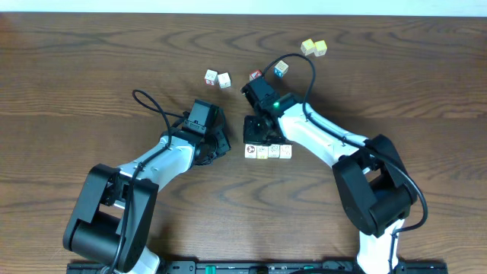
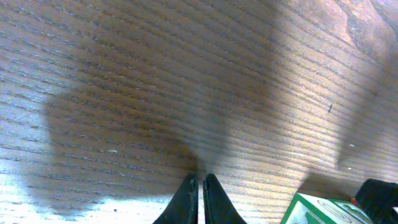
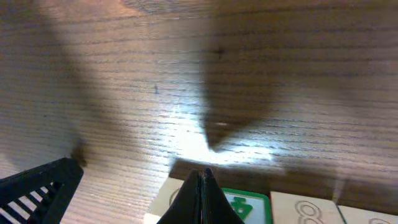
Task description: Lift 4 blocks
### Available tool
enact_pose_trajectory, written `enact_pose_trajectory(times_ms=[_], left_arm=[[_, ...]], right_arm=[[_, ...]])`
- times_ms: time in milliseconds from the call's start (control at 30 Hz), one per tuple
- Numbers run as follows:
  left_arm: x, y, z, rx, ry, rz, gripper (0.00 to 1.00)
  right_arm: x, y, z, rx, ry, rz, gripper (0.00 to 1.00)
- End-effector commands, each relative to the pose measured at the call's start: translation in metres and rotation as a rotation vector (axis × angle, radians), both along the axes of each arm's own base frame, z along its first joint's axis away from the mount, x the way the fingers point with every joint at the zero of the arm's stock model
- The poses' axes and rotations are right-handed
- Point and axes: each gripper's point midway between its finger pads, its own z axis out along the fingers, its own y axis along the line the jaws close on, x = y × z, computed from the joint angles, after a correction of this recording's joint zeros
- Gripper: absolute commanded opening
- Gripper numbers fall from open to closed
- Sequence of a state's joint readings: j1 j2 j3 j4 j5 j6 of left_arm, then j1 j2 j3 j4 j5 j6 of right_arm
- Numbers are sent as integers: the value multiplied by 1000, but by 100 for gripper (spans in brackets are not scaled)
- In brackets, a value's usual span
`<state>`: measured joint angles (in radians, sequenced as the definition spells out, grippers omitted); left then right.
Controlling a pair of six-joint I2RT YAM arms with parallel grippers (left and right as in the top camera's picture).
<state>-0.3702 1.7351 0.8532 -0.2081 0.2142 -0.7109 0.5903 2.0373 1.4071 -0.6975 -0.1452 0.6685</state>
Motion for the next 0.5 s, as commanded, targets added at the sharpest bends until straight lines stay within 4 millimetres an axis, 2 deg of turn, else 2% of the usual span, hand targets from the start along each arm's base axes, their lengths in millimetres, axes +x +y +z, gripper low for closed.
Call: enact_pose_trajectory(times_ms=[0, 100, 267, 367, 467], left_arm=[[-13, 16, -17, 64, 48, 30, 7], [-13, 16, -17, 64, 48, 30, 7], [-13, 16, -17, 63, 48, 30, 7], [-13, 16, -17, 63, 47, 30, 7], [-13, 16, -17, 63, 48, 30, 7]], right_arm=[[12, 1, 15, 69, 3, 10, 1], [20, -17, 29, 60, 1, -7, 1], [19, -42, 25, 22, 43, -28, 1], [16, -49, 21, -25, 49, -30, 1], [13, -47, 20, -40, 47, -19, 1]])
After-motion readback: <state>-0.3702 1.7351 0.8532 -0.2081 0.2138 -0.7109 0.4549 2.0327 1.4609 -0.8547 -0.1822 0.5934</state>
